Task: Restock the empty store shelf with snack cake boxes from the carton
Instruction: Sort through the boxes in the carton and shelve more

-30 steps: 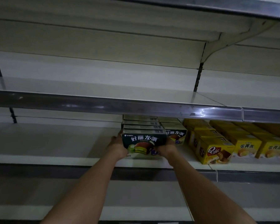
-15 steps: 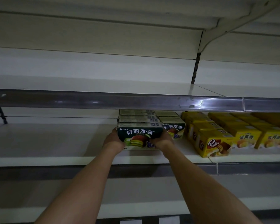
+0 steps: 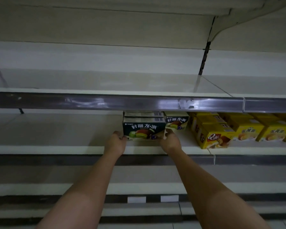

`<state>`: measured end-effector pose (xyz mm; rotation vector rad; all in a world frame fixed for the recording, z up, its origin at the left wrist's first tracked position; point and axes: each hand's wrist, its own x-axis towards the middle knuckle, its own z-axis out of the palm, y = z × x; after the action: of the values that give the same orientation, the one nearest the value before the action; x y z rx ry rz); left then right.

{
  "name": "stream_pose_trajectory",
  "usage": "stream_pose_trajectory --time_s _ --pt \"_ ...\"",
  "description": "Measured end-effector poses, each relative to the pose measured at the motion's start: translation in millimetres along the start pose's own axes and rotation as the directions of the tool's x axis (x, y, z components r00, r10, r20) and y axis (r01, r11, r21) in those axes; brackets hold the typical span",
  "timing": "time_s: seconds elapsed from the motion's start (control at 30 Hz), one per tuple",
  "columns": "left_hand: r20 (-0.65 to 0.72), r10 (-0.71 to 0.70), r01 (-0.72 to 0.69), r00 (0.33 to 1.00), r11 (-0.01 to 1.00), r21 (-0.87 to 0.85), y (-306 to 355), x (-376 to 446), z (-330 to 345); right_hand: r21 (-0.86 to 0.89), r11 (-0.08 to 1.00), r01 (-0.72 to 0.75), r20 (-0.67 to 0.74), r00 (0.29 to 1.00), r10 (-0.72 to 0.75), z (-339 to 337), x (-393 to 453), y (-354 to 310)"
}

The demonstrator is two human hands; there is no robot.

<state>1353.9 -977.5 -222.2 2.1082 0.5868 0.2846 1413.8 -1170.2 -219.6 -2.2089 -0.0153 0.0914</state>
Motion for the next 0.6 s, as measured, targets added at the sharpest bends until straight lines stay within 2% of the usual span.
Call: stream_pose_trajectory --time_s 0.2,0.4,0.5,0.6 --pt "0.063 0.102 -0.111 0.993 0.982 0.155 2.1 -41.1 5.6 -0.256 0.966 0.022 -0.042 0.999 -0.034 -22.7 -59.0 19.1" --pt "0.078 0.29 -0.299 0.954 0.941 0.16 13.9 -85.8 8.4 -0.255 0.963 -0.081 -0.179 0.983 0.035 -41.7 -122.8 33.1" --pt "0.149 0.348 -0.368 0.926 0.92 0.134 0.9 -120.1 13.0 -0.261 0.955 -0.138 -0.213 0.974 0.083 -41.7 -173.0 51.3" --pt "0.276 0.328 -0.381 0.903 0.91 0.162 -14.7 -148.9 27.4 -0.297 0.932 -0.209 -0.214 0.966 0.149 -44.6 -219.5 75.9"
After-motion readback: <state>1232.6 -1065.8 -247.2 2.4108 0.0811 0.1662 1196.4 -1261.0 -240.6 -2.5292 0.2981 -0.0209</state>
